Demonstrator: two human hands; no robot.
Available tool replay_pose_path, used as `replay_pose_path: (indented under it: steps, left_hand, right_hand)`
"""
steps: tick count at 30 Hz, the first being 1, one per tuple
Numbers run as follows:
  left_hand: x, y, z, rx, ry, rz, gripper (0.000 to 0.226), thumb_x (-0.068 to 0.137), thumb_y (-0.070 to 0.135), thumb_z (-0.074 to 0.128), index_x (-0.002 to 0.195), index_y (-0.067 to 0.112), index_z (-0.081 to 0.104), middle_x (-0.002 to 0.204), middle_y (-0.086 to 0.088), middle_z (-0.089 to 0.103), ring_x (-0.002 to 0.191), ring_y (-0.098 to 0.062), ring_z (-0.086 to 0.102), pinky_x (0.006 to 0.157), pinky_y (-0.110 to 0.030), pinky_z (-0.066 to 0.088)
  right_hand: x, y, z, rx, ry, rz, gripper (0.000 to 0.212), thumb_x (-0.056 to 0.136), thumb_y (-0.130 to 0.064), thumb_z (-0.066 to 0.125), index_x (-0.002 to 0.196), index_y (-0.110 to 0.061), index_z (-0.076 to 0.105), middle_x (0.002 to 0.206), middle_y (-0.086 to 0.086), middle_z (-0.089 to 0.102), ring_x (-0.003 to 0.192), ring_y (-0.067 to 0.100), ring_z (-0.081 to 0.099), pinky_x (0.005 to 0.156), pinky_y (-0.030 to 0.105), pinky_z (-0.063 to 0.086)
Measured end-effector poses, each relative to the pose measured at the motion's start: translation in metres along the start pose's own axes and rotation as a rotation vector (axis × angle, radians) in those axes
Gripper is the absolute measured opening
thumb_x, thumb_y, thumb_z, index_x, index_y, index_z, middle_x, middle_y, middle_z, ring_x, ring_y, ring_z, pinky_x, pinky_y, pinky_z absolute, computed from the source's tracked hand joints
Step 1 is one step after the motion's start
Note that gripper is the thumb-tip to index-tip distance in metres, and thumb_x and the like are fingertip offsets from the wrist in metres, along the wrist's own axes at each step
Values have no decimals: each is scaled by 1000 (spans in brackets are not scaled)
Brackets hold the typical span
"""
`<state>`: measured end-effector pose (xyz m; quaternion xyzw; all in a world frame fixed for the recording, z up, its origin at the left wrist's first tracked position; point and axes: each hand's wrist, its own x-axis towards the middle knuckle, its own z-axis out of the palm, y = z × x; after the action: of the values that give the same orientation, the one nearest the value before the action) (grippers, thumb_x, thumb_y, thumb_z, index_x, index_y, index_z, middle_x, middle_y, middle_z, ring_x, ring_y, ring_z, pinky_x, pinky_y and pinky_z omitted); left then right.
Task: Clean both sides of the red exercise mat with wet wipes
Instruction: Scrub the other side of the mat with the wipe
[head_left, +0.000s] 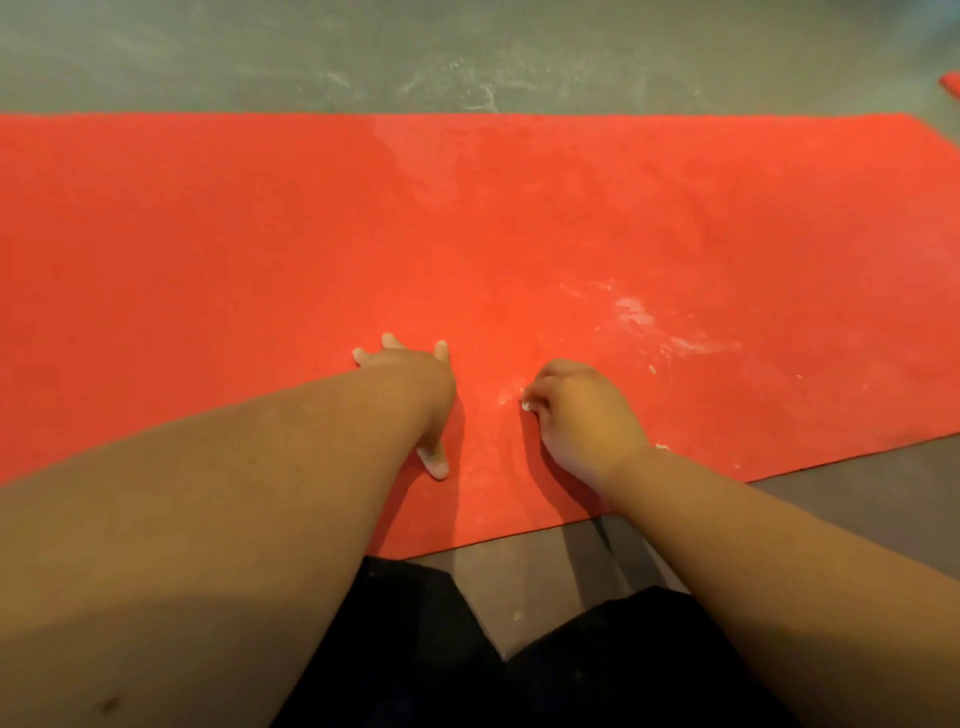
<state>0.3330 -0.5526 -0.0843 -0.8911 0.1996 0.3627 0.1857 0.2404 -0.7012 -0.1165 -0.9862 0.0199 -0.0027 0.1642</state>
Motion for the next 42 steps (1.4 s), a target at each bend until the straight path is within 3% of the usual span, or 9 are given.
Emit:
replay_pose_path:
  steps: [6, 13, 19, 25, 31, 36, 42]
  left_hand:
    - [-3, -1, 1, -22, -1, 5, 145, 61, 58, 81, 143, 21, -33, 152, -33, -14, 136, -60, 14, 106, -59, 34]
    - [-1, 2, -2, -30, -25, -6, 145, 62, 56, 81, 142, 20, -34, 152, -33, -16, 136, -59, 12, 107, -59, 32]
    - [-5, -1, -1, -51, -14, -1, 145, 61, 55, 83, 143, 22, -33, 153, -32, -16, 137, -58, 11, 106, -60, 33]
    - [-3, -2, -2, -74, -18, 9, 145, 61, 52, 83, 142, 22, -33, 152, -32, -18, 137, -59, 9, 105, -60, 35]
    - [-3, -1, -3, -61, -7, -8, 145, 61, 52, 84, 143, 24, -32, 153, -30, -16, 138, -58, 10, 107, -58, 34]
    - [-1, -1, -2, -51, -8, 3, 146, 60, 53, 83, 144, 22, -32, 153, -32, -15, 136, -59, 11, 107, -59, 34]
    - [1, -3, -1, -51, 6, 13, 154, 52, 56, 86, 144, 21, -31, 152, -35, -12, 137, -55, 19, 106, -59, 34]
  right_hand:
    - [26, -5, -1, -38, -12, 105, 20, 86, -8, 56, 95, -11, 74, 102, 10, 63, 100, 31, 58, 84, 37, 47]
    - [8, -4, -4, -23, -38, 23, 17, 87, -10, 58, 90, -10, 74, 95, 8, 63, 95, 31, 58, 78, 38, 47]
    - [30, -16, -2, -70, -12, 165, 22, 87, -11, 52, 96, -6, 72, 103, 13, 61, 98, 33, 58, 80, 35, 46]
    - [3, -15, -8, -15, -59, 118, 17, 86, -11, 56, 87, -8, 73, 96, 9, 61, 93, 32, 58, 77, 39, 47]
    - [37, -17, -3, -52, -40, 202, 21, 87, -14, 55, 95, -8, 73, 103, 14, 65, 97, 34, 60, 80, 36, 49]
    - [-22, -33, -3, 93, -62, 130, 18, 85, -10, 57, 89, -11, 74, 95, 8, 64, 95, 30, 59, 80, 37, 47]
    - [18, -30, 3, 39, -32, 153, 18, 87, -12, 56, 93, -8, 72, 102, 13, 62, 99, 33, 57, 83, 37, 46]
